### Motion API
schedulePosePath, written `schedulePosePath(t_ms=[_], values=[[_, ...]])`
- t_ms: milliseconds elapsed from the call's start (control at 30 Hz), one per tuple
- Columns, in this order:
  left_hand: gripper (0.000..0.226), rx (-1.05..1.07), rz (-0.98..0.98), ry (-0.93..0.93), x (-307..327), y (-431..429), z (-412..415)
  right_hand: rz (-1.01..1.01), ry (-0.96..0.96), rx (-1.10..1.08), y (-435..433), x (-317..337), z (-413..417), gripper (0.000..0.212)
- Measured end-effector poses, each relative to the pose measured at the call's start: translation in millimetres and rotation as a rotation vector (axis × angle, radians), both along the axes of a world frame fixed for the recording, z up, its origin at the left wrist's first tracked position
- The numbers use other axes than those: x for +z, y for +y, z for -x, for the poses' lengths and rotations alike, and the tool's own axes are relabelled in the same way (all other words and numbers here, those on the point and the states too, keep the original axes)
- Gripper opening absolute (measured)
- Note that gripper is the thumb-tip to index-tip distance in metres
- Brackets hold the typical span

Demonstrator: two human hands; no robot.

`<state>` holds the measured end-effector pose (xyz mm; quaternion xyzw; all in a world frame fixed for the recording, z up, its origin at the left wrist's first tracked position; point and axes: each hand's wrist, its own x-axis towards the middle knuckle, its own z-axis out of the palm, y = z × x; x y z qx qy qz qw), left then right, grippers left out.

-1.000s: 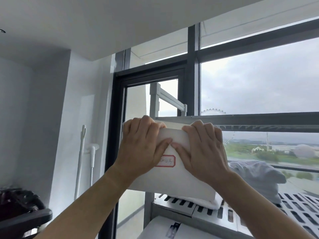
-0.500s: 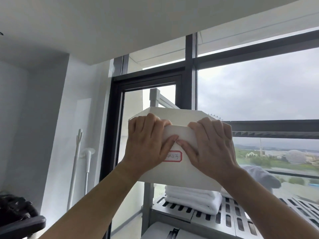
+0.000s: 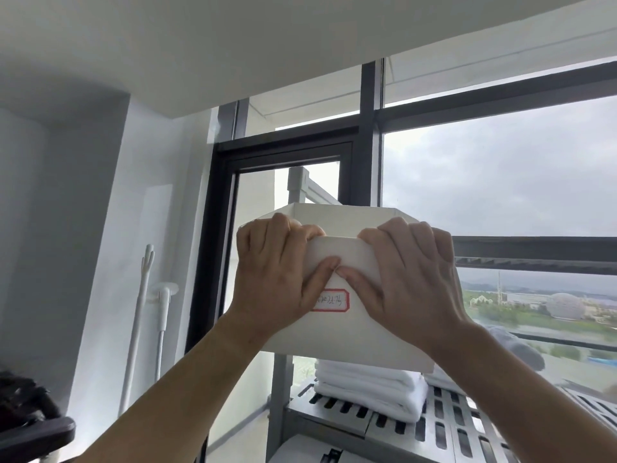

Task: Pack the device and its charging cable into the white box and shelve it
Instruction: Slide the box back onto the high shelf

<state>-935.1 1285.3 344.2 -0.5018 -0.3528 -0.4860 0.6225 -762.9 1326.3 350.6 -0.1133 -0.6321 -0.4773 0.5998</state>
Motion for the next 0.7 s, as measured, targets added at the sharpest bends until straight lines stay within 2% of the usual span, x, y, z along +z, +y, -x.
schedulePosePath(t_ms=[700], values=[[0.034,-0.071,-0.061,0.019,17.7,-0.7,-19.0,-0.068,0.024,-0.054,-14.1,16.1,-21.6,0.036]])
